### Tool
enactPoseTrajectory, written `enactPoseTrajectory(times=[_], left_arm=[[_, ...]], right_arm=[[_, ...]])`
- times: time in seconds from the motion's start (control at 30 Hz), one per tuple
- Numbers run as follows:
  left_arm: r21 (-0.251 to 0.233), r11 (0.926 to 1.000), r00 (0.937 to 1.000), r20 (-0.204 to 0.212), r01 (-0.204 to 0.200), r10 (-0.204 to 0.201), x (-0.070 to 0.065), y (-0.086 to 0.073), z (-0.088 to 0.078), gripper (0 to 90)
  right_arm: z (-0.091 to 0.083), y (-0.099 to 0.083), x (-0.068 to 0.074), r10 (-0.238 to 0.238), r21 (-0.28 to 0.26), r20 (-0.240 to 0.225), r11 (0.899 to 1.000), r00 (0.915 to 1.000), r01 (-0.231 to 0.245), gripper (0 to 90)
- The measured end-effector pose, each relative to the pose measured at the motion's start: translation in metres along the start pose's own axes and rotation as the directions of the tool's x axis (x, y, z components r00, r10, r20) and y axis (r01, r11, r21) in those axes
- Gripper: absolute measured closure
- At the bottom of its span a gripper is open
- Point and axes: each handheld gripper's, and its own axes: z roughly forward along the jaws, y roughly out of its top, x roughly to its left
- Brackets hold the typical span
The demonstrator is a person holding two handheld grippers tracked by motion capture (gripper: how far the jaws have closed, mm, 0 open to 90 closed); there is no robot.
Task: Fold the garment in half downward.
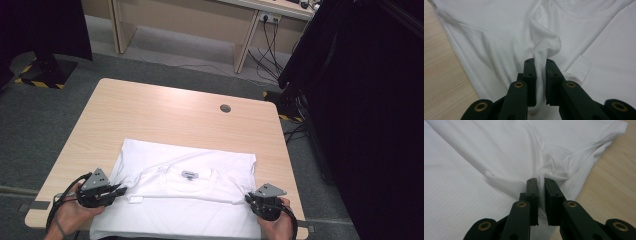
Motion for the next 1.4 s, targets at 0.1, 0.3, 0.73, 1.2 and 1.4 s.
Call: enactPoseTrajectory(times=[0.1,0.3,0.73,1.2,1.4], left_arm=[[-0.008,1.0000,0.9999,-0.011,0.005,-0.005,0.003,0.003,0.004,80.8],[-0.011,0.9999,0.9984,-0.056,0.007,-0.008,0.022,0.022,0.025,80.7],[-0.111,0.9929,0.9985,-0.029,0.043,-0.046,0.037,0.054,0.026,83.8],[-0.042,0.9978,0.9987,0.004,0.051,-0.051,0.031,0.009,0.008,82.1],[-0.096,0.9895,0.9933,-0.031,0.108,-0.111,0.030,0.026,-0.001,53.8]], right_arm=[[0.005,0.004,-0.005,0.007,-0.004,0.010,1.000,0.9999,-0.007,82.4],[0.022,0.021,-0.023,0.021,-0.001,0.036,1.000,0.9991,-0.021,82.3],[0.021,0.050,-0.036,0.023,-0.051,0.089,0.999,0.9957,-0.019,82.4],[0.006,0.010,-0.011,0.028,-0.024,0.001,0.999,0.9996,-0.028,81.6],[-0.004,0.015,-0.023,0.103,-0.076,0.005,0.992,0.9947,-0.102,62.0]])
